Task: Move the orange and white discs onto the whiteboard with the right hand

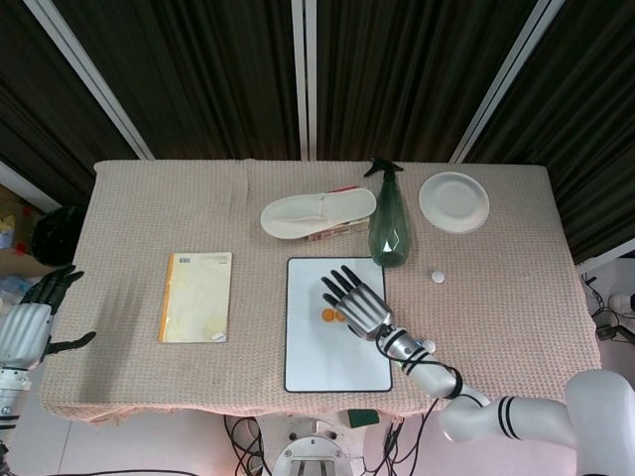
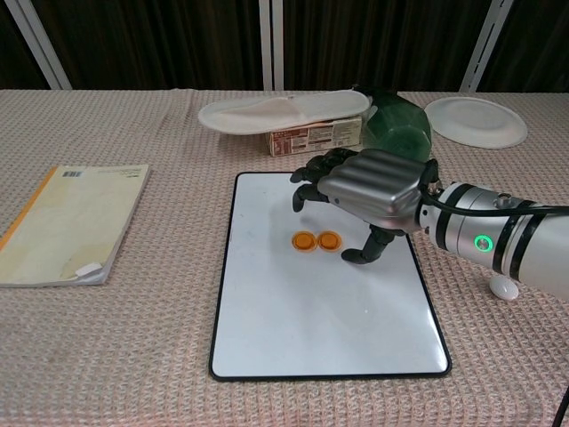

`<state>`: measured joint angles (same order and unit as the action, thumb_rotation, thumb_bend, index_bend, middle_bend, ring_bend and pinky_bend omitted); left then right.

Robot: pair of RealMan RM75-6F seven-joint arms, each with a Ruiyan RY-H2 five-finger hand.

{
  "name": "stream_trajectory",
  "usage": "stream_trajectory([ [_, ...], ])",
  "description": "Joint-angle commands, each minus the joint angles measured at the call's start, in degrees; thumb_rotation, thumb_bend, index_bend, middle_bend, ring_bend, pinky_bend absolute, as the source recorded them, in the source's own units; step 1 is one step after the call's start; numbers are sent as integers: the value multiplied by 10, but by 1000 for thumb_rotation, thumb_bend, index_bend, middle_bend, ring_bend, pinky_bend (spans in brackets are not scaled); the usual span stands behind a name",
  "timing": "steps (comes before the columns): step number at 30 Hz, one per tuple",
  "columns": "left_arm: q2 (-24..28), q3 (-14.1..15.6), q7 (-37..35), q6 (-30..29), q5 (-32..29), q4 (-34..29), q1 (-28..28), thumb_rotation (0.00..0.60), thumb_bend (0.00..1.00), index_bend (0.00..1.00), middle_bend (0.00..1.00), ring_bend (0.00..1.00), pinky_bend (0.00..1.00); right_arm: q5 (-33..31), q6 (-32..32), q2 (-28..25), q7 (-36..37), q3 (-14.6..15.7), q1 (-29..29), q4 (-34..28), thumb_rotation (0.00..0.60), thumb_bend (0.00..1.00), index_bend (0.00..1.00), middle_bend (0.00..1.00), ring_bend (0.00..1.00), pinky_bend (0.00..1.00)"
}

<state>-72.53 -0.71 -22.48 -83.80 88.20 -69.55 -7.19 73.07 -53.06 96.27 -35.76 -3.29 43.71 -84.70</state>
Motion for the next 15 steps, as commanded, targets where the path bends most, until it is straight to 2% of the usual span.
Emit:
stream_trajectory([
  [1,1,0,0,-1,0,0,1,600,0,138,91,88,174,23,-19,-15,15,4,-7,-22,600,197,230,30,0,0],
  [8,1,0,0,0,0,-2,1,600,0,138,91,88,174,127,-114,-104,36,42,-52,-113,600,197,230,32,0,0],
  [15,2,1,9,-5,3,-8,2,600,0,140,91,88,174,148,-152,-187,73,97,-110,-137,600,200,258,32,0,0],
])
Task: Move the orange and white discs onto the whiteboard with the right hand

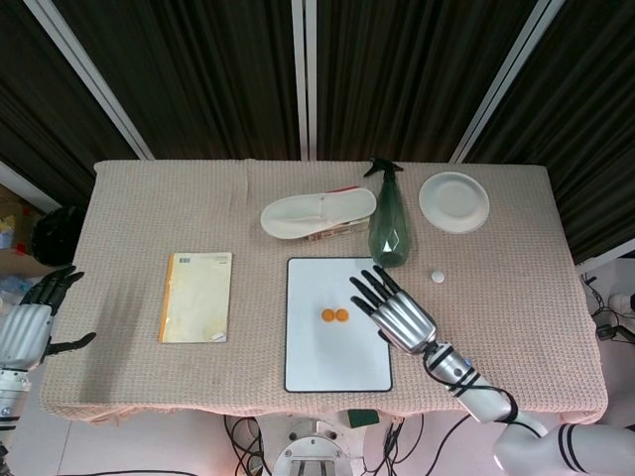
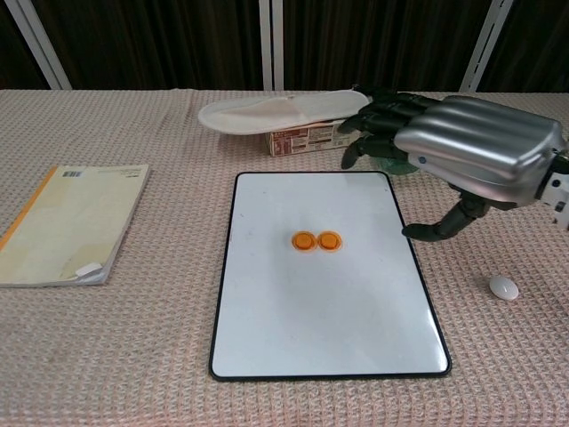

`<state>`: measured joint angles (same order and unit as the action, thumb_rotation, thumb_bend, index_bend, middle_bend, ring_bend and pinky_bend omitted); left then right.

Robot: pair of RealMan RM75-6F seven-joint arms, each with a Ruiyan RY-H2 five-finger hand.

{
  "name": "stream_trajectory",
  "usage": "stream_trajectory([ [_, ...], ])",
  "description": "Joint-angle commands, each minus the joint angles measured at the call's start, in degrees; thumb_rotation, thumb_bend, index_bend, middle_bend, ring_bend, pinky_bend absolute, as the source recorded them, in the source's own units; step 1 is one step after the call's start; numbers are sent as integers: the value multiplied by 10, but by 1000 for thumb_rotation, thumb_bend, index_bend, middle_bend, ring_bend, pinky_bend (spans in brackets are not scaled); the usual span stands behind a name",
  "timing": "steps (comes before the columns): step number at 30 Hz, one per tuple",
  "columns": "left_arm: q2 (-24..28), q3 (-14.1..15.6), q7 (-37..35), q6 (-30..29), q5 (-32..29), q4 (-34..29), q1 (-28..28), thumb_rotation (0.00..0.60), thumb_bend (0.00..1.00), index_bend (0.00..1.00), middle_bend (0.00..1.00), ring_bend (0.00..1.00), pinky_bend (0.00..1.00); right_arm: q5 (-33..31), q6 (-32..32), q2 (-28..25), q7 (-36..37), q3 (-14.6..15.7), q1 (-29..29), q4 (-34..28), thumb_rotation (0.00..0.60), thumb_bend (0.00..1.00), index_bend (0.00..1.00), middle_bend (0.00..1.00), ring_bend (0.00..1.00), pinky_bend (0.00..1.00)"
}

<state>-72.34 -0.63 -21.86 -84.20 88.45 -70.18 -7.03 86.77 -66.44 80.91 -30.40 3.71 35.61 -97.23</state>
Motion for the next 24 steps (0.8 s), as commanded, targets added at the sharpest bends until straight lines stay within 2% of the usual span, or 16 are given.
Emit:
stream_trajectory([
  [1,0,0,4,-1,1,-3,0,600,0,140,91,88,174,12,-26,-42,21,34,-38,-12,600,200,263,31,0,0],
  [6,-1,1,12,1,3,-9,-2,600,0,140,91,88,174,7,-60,-73,42,57,-88,-3,600,200,271,27,0,0],
  [12,-1,4,23,0,9,-19,-3,600,0,140,91,88,174,-12,-64,-63,85,65,-128,41,600,202,311,27,0,0],
  [18,3,5,34,0,7,-28,-1,600,0,140,91,88,174,6,-55,-50,123,67,-142,76,600,209,352,29,0,0],
  [24,4,4,37,-1,5,-32,0,600,0,140,91,88,174,14,-36,-37,126,62,-144,95,600,215,359,30,0,0],
])
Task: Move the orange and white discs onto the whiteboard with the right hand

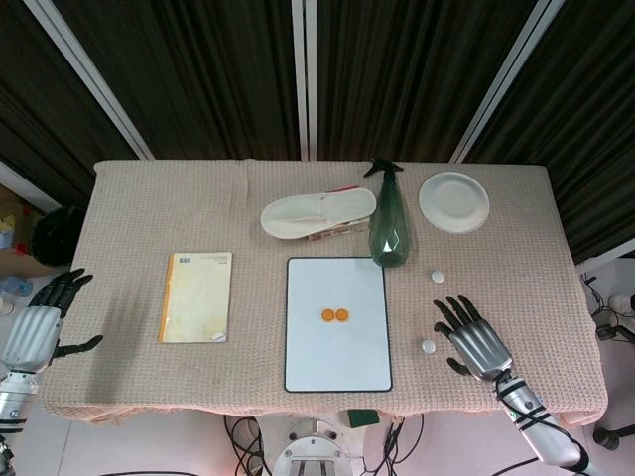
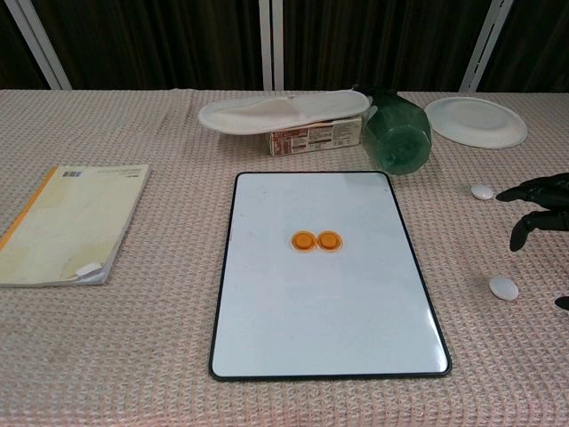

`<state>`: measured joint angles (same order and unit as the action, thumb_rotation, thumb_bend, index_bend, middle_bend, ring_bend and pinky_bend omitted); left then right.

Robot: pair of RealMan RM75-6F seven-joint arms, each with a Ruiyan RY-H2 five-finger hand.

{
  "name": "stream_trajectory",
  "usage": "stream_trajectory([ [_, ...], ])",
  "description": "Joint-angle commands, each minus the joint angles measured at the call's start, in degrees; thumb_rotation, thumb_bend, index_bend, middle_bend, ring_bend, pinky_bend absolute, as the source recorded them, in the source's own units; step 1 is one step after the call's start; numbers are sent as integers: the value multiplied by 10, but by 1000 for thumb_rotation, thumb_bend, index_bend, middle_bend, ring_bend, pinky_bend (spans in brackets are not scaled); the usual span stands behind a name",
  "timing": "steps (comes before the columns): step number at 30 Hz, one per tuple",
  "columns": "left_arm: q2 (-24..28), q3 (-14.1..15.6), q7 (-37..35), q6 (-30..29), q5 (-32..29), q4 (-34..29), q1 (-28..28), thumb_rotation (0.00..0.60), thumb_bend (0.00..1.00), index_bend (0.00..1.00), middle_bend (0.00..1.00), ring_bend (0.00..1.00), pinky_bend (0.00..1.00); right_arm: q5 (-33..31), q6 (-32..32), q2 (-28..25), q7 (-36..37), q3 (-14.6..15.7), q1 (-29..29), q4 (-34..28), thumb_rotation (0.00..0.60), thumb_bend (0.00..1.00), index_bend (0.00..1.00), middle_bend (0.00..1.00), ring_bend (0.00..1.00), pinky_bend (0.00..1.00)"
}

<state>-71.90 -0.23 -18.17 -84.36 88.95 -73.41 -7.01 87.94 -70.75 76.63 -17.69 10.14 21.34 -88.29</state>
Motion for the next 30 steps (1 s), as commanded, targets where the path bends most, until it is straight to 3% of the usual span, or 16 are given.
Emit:
stream_trajectory([
  [1,0,0,0,0,-1,0,0,600,0,140,91,88,174,2,9,8,-2,-4,-2,9,600,216,359,30,0,0],
  [11,3,-2,-7,6,-11,5,3,600,0,140,91,88,174,17,15,50,-2,-20,-8,60,600,274,417,39,0,0],
  [30,3,-1,-9,10,-11,7,4,600,0,140,91,88,174,27,33,68,-6,-34,-12,68,600,335,419,40,0,0],
])
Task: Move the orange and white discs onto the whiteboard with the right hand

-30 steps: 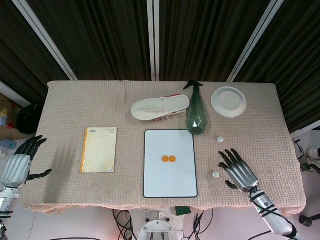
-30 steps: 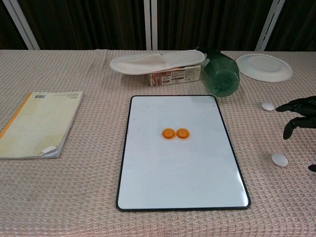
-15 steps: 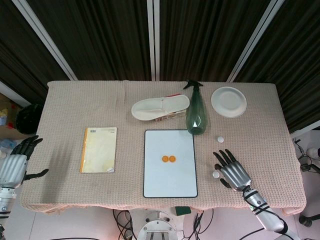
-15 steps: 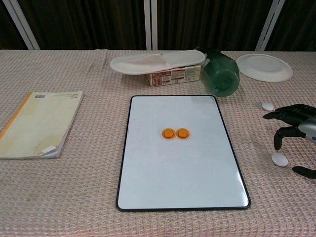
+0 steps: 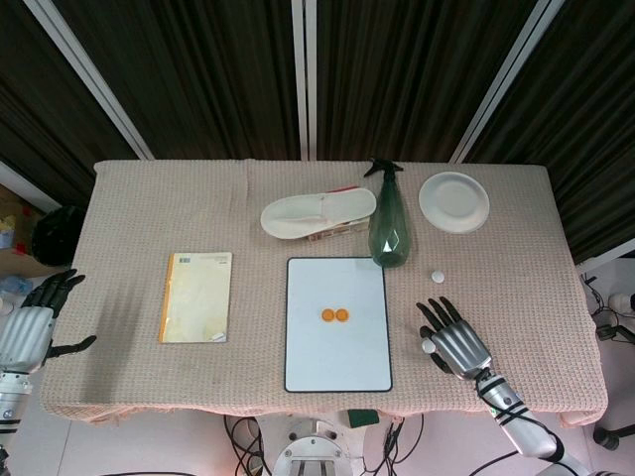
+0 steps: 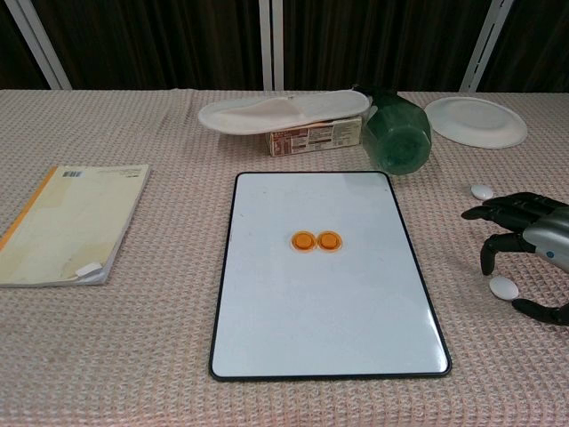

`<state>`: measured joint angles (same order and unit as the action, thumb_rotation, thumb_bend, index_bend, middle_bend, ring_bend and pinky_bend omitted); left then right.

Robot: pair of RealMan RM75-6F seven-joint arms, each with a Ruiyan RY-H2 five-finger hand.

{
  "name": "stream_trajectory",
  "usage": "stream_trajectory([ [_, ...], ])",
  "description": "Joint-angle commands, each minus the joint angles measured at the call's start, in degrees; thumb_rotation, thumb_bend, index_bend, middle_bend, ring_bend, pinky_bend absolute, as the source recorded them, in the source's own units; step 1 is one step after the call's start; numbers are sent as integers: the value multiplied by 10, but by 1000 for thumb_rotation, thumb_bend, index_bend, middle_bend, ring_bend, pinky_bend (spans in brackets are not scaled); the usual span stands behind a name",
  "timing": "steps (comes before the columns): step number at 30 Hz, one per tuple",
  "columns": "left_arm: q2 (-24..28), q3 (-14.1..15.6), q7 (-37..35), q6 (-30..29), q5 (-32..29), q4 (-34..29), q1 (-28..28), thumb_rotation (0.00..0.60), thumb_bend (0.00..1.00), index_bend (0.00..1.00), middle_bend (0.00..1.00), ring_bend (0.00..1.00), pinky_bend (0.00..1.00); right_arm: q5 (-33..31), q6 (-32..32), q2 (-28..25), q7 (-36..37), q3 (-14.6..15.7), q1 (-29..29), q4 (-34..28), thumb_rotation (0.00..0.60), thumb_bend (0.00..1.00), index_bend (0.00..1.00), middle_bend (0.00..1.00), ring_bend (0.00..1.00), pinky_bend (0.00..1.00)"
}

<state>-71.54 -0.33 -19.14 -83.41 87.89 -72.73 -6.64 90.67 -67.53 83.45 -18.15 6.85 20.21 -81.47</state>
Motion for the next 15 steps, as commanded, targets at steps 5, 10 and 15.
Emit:
stream_trajectory([
  [5,-1,0,1,1,0,0,0,600,0,140,91,88,174,-2,3,0,-2,-4,-2,0,600,338,425,39,0,0],
  [10,-1,0,0,2,0,1,0,600,0,140,91,88,174,-6,4,1,-1,-8,-6,-3,600,352,478,66,0,0],
  [15,-2,0,-1,3,0,2,-1,600,0,140,91,88,174,4,-8,0,4,-13,-7,-4,600,356,514,65,0,0],
])
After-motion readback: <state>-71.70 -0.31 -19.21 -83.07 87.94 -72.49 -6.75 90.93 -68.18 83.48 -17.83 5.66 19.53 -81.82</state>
